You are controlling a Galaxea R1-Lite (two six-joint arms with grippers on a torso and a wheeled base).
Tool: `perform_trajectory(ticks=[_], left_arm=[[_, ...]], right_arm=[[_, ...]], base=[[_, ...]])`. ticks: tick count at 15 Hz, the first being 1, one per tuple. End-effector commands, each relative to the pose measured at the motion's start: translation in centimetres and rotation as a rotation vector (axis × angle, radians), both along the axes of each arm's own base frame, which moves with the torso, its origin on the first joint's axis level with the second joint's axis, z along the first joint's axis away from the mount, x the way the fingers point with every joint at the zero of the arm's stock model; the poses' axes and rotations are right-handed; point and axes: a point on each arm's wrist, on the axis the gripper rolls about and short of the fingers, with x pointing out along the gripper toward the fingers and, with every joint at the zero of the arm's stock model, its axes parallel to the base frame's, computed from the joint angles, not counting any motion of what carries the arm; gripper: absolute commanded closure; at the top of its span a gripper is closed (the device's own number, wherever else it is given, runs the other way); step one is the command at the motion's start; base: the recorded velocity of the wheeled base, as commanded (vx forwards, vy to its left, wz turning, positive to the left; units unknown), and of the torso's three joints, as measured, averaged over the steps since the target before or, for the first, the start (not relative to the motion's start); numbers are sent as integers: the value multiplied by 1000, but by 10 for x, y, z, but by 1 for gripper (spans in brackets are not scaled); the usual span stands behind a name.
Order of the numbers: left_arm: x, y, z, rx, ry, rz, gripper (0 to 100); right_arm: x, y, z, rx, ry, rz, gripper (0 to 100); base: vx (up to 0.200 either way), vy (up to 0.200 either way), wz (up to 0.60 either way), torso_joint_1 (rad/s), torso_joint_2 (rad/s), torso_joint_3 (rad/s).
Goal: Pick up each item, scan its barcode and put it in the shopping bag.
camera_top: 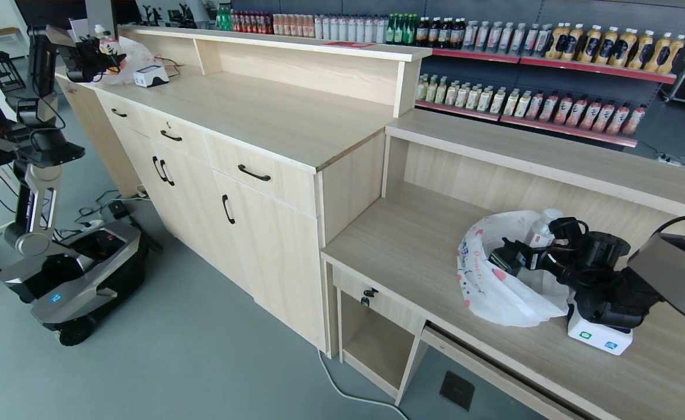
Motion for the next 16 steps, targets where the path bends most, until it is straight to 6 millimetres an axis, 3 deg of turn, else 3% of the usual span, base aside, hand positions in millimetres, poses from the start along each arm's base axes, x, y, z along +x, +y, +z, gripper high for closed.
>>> perform_trajectory(ticks=[1,2,9,16], left_arm=[[0,0,0,0,0,0,0],[0,0,0,0,0,0,0],[0,0,0,0,0,0,0],[0,0,0,0,0,0,0]], right_arm=[[0,0,-1,1,3,0,100],[0,-1,1,0,0,0,0],[-7,-2,27,3,-20,53,0],[-15,-8,66,2,-85,149,0]], base=[[0,0,0,0,0,0],[0,0,0,0,0,0],[0,0,0,0,0,0],[0,0,0,0,0,0]])
